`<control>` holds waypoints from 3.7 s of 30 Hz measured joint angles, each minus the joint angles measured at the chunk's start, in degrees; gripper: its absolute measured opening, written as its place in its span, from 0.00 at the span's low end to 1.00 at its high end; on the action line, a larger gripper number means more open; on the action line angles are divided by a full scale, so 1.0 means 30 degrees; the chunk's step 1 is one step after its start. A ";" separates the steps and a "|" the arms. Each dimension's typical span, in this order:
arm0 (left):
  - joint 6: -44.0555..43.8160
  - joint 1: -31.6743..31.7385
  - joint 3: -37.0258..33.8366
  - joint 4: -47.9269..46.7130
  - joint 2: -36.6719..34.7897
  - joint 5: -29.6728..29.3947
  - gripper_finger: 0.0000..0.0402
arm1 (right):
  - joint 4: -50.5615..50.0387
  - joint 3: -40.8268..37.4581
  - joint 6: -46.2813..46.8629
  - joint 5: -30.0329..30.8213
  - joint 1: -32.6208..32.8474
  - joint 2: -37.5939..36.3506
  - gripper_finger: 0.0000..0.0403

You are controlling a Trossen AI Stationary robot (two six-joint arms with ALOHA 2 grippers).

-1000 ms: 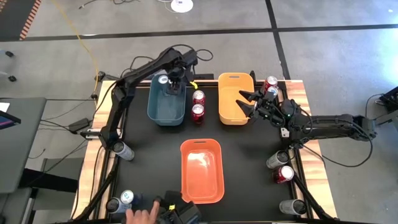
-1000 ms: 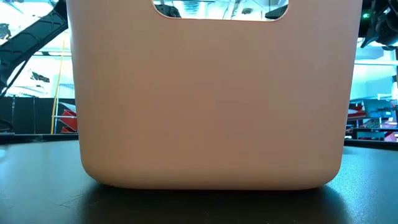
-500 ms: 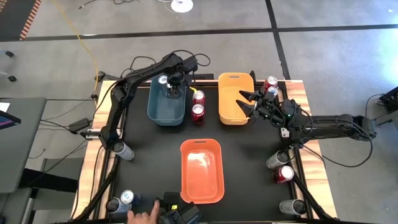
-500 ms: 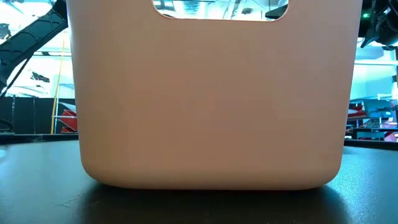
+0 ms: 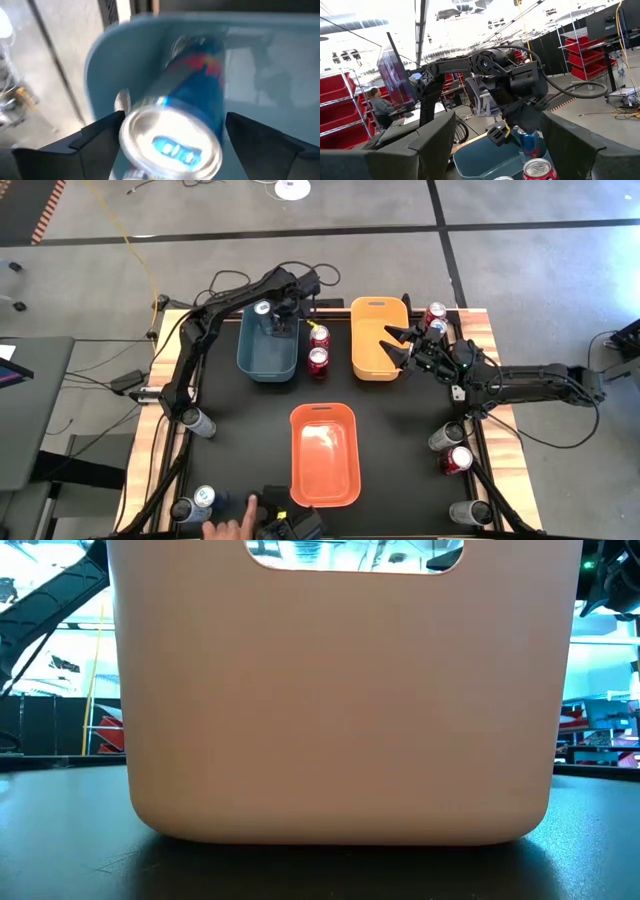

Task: Sort soda cans
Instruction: Put the middle left blue soda can into the blue bin, then put the top blue soda can into the blue bin

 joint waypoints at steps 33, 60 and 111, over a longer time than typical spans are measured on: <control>-0.7024 -0.6119 0.5655 -0.3769 -0.0854 -0.2783 0.88 | 0.0954 0.0000 0.0565 0.0000 0.0415 0.0418 0.76; -1.5617 -1.3821 0.5042 -0.4033 -0.9683 -0.2258 0.88 | -0.4250 0.2463 -0.1813 0.1331 0.3912 -0.0948 0.76; -1.6183 -1.4342 -2.8441 2.0784 -2.5057 -0.3314 0.88 | -3.6773 1.4238 0.2134 0.3104 -1.1386 0.4853 0.61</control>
